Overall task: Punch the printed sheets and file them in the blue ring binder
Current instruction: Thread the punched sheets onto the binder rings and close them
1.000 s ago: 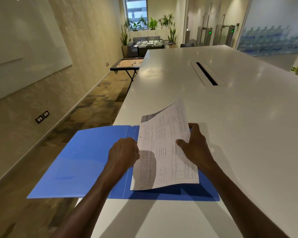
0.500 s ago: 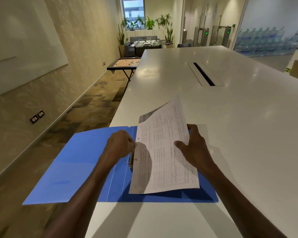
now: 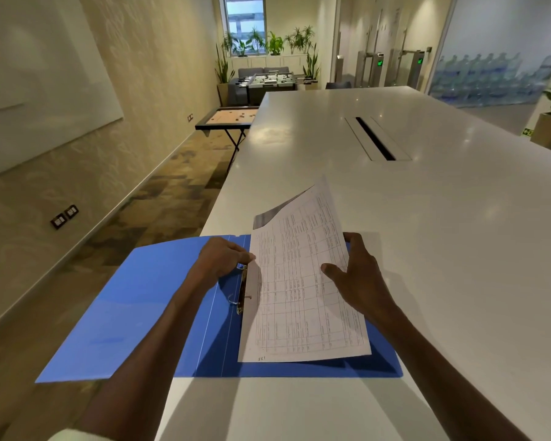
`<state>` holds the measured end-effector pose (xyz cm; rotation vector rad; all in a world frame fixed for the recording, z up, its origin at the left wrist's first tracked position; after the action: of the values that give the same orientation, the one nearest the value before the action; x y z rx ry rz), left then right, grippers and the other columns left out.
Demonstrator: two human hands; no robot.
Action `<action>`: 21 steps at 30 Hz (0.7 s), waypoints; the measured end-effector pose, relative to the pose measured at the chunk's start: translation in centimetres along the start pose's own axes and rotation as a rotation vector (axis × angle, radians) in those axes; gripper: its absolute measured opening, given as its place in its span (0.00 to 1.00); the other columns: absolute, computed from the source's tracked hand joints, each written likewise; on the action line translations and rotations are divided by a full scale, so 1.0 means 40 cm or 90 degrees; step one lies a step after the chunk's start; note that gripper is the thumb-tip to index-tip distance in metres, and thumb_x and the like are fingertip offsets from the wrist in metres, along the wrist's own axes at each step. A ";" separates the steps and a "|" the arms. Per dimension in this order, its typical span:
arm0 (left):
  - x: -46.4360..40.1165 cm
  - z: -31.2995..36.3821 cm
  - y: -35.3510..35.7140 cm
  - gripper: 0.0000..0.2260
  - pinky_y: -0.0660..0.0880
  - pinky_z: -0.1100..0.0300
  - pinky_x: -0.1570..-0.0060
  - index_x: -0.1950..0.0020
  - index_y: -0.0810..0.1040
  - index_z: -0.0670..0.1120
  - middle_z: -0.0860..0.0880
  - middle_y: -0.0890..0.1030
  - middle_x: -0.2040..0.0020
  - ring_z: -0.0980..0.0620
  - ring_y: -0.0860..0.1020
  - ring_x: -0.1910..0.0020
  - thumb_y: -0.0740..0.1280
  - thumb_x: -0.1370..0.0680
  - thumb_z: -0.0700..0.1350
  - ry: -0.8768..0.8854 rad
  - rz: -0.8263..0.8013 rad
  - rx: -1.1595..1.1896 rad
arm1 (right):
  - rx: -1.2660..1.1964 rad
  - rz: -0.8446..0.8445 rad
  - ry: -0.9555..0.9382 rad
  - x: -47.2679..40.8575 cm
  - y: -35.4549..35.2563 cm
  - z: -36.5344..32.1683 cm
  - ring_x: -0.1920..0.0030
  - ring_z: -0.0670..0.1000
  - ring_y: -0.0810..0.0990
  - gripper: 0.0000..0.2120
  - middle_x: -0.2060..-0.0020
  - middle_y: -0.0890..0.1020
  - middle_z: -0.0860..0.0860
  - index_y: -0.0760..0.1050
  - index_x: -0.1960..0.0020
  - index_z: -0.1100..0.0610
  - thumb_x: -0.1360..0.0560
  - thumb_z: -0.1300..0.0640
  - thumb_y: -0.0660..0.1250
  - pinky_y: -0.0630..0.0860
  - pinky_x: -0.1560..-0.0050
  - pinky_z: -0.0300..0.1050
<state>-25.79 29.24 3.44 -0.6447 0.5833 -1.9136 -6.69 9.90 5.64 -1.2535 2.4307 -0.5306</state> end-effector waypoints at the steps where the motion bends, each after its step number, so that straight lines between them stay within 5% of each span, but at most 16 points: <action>1: -0.003 0.000 0.000 0.11 0.71 0.65 0.63 0.47 0.85 0.39 0.42 0.85 0.50 0.55 0.74 0.64 0.73 0.25 0.44 0.000 -0.003 -0.001 | 0.004 0.000 -0.002 0.000 0.000 -0.001 0.53 0.43 0.77 0.24 0.39 0.78 0.52 0.61 0.33 0.56 0.24 0.60 0.68 0.72 0.65 0.28; 7: -0.014 0.004 -0.006 0.11 0.79 0.54 0.56 0.51 0.86 0.40 0.44 0.86 0.56 0.50 0.78 0.61 0.76 0.28 0.46 0.005 0.022 -0.069 | 0.027 0.000 -0.027 -0.002 0.002 -0.013 0.57 0.41 0.76 0.24 0.39 0.78 0.51 0.61 0.32 0.55 0.24 0.59 0.67 0.72 0.68 0.29; 11: -0.002 0.008 -0.010 0.07 0.72 0.63 0.69 0.54 0.86 0.43 0.49 0.83 0.62 0.54 0.76 0.68 0.76 0.28 0.46 0.022 0.081 -0.127 | 0.050 -0.005 -0.042 -0.002 0.010 -0.021 0.62 0.37 0.74 0.25 0.39 0.77 0.51 0.60 0.31 0.56 0.24 0.59 0.67 0.72 0.72 0.26; 21: 0.029 0.000 -0.003 0.06 0.71 0.62 0.66 0.53 0.84 0.44 0.47 0.84 0.57 0.52 0.77 0.64 0.74 0.26 0.45 0.061 0.197 -0.103 | 0.098 -0.005 -0.093 -0.005 0.018 -0.062 0.65 0.38 0.77 0.23 0.48 0.75 0.42 0.59 0.32 0.54 0.23 0.59 0.66 0.72 0.73 0.26</action>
<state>-26.29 28.23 3.70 -0.5310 0.8540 -1.6244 -8.24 10.85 7.48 -1.1947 2.2209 -0.5942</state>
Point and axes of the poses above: each hand's wrist, its own x-axis away from the middle knuckle, its own y-axis out of the palm, z = x × y, the point moved 7 cm from there along -x, towards the middle knuckle
